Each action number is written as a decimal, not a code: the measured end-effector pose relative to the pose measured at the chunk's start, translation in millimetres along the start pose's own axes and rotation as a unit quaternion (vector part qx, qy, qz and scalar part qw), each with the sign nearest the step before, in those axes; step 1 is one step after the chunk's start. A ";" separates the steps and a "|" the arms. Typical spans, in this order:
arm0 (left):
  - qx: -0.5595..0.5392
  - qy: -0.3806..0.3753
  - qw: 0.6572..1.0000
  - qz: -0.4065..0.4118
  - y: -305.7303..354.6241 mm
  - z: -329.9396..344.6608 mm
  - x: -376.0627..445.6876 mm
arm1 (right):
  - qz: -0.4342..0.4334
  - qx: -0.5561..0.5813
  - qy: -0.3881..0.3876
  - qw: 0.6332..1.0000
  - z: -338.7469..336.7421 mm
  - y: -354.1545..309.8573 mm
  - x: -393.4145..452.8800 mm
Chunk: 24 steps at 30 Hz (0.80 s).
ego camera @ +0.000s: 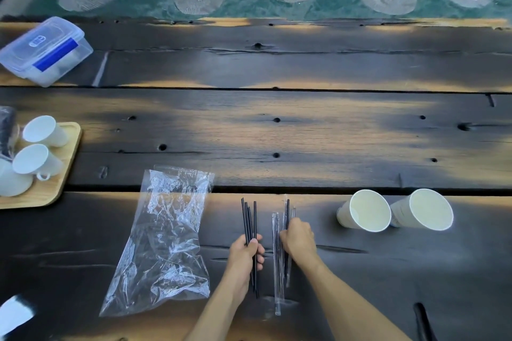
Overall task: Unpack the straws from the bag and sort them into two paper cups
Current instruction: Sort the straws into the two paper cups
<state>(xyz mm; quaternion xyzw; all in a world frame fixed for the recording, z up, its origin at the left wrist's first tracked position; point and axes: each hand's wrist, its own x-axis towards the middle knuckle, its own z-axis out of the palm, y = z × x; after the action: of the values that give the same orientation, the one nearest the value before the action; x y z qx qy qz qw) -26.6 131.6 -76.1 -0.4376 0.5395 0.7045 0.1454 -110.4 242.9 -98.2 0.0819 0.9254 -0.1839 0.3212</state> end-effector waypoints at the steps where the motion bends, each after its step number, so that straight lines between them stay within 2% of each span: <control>1: 0.002 0.001 1.000 0.001 0.2 0.0 0.4 | 0.012 0.026 -0.006 1.000 -3.0 0.4 0.1; 3: 0.006 0.001 1.000 0.008 1.7 0.5 2.1 | 0.015 0.074 -0.013 0.997 -11.3 1.3 -1.4; 6: 0.011 -0.019 0.999 0.023 7.4 3.6 1.6 | -0.039 0.174 -0.058 0.982 -24.3 1.2 -8.9; 10: 0.077 -0.097 0.991 0.051 19.0 13.6 -6.3 | -0.109 0.333 -0.192 0.917 -41.0 1.8 -27.6; 12: 0.060 -0.137 0.987 0.050 23.3 16.9 -11.9 | -0.131 0.356 -0.198 0.904 -46.6 5.8 -30.7; 14: 0.034 -0.175 0.983 0.049 26.4 16.6 -17.2 | -0.146 0.364 -0.168 0.904 -54.2 12.2 -32.2; 15: 0.014 -0.202 0.978 0.041 27.4 15.9 -19.9 | -0.153 0.395 -0.177 0.889 -57.8 15.4 -32.5; 16: -0.006 -0.233 0.972 0.029 28.9 15.5 -23.2 | -0.153 0.449 -0.206 0.856 -61.4 18.7 -33.0; 19: -0.039 -0.320 0.947 -0.005 33.0 18.3 -33.3 | -0.151 0.585 -0.308 0.735 -69.4 30.1 -37.3; 21: -0.031 -0.341 0.939 -0.013 34.3 24.2 -39.6 | -0.166 0.619 -0.307 0.703 -73.4 34.7 -42.9; 24: 0.015 -0.329 0.944 -0.011 31.3 30.7 -44.4 | -0.183 0.667 -0.239 0.681 -78.9 38.5 -53.0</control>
<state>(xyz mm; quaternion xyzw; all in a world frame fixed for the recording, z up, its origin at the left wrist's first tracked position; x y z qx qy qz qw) -36.3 158.9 -21.0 -0.1851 0.4670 0.7996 0.3291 -103.2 307.5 -18.9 0.0567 0.4460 -0.8213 0.3512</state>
